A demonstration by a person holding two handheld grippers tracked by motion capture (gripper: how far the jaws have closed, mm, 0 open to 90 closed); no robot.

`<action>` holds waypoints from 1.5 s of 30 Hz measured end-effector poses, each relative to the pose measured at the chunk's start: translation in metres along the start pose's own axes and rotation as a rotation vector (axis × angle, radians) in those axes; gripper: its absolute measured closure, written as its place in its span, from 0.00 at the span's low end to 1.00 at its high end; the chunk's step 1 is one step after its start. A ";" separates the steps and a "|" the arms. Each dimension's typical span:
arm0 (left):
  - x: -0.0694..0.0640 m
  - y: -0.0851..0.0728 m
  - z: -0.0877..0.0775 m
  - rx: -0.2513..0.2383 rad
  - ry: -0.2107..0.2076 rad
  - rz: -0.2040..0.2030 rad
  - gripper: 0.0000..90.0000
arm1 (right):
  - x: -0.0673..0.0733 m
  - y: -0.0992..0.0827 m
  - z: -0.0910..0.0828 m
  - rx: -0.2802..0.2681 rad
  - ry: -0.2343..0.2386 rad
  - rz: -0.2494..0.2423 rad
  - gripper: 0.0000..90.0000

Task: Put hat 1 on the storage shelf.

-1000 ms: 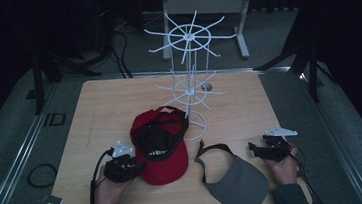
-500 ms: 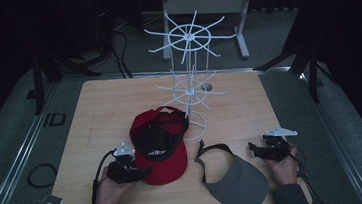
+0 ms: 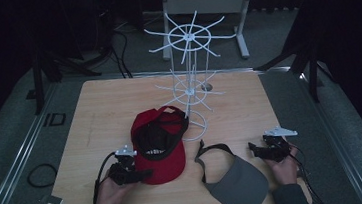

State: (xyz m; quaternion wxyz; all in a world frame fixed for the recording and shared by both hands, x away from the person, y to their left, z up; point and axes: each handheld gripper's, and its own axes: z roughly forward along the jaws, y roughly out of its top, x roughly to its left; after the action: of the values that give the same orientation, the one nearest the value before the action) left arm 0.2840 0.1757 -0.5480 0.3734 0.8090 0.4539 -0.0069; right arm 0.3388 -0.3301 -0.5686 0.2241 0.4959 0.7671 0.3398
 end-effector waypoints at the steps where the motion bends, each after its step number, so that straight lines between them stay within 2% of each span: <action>1: 0.002 0.000 -0.002 -0.008 0.001 -0.009 0.74 | 0.000 0.000 0.000 0.000 0.000 0.000 0.31; 7: 0.016 0.002 -0.016 -0.057 0.040 -0.030 0.83 | 0.000 0.000 0.000 0.000 0.000 -0.001 0.31; 14: 0.030 0.005 -0.029 -0.092 0.086 0.007 0.87 | 0.000 0.000 0.000 0.000 0.000 0.000 0.31; 19: 0.038 0.008 -0.044 -0.145 0.119 0.007 0.94 | 0.000 0.000 0.000 0.000 -0.001 -0.001 0.31; 21: 0.039 0.009 -0.050 -0.167 0.140 0.025 0.95 | 0.000 0.000 0.000 0.000 0.000 0.001 0.31; 25: 0.042 0.008 -0.054 -0.188 0.165 0.041 0.96 | 0.000 0.000 0.000 0.000 0.000 0.001 0.31; 26: 0.044 0.007 -0.057 -0.216 0.187 0.049 0.96 | 0.000 0.000 0.000 0.000 0.000 0.001 0.31; 30: 0.047 0.007 -0.061 -0.245 0.224 0.063 0.96 | 0.000 0.000 0.000 0.000 0.000 0.000 0.31; 38: 0.054 0.012 -0.068 -0.282 0.255 0.064 0.96 | 0.000 0.000 0.000 0.000 0.000 0.000 0.31; 45: 0.053 0.018 -0.077 -0.322 0.279 0.075 0.96 | 0.000 0.000 0.000 0.000 -0.001 0.001 0.31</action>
State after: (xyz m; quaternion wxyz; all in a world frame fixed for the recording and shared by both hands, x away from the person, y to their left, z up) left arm 0.3030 0.2557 -0.4997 0.4312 0.7483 0.4662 0.1917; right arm 0.3388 -0.3298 -0.5686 0.2242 0.4965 0.7666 0.3398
